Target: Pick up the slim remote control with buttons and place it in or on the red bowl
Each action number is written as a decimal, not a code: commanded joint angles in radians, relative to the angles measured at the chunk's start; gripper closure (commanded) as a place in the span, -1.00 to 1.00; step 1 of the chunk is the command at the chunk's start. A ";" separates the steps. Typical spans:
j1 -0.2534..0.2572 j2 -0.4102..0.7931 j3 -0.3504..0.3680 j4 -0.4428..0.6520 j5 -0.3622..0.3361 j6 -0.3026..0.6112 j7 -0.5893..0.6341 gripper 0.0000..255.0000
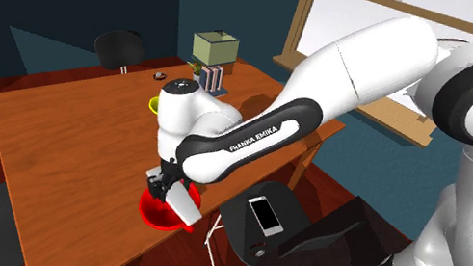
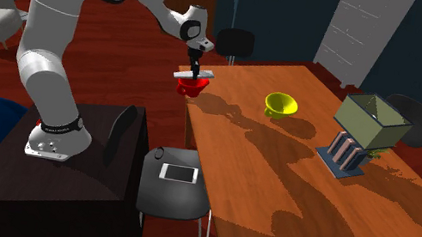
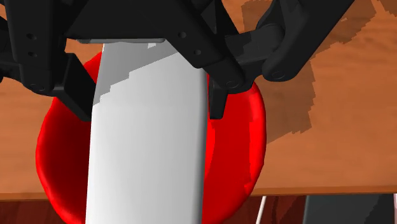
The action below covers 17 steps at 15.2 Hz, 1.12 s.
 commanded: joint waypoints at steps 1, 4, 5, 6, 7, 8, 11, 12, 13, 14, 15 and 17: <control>0.002 0.018 -0.003 -0.003 -0.005 0.021 0.003 1.00; 0.005 0.043 -0.007 -0.005 -0.010 0.048 0.007 1.00; 0.005 0.043 -0.007 -0.005 -0.010 0.048 0.007 1.00; 0.005 0.043 -0.007 -0.005 -0.010 0.048 0.007 1.00; 0.005 0.043 -0.007 -0.005 -0.010 0.048 0.007 1.00; 0.005 0.043 -0.007 -0.005 -0.011 0.048 0.007 1.00; 0.005 0.043 -0.007 -0.005 -0.011 0.048 0.007 1.00; 0.005 0.043 -0.006 -0.005 -0.011 0.048 0.007 1.00; 0.005 0.043 -0.007 -0.003 -0.011 0.047 0.007 -1.00; 0.005 0.043 -0.006 -0.003 -0.010 0.047 0.007 -1.00; 0.005 0.043 -0.006 -0.003 -0.010 0.047 0.007 -1.00; 0.005 0.043 -0.006 -0.003 -0.010 0.047 0.007 -1.00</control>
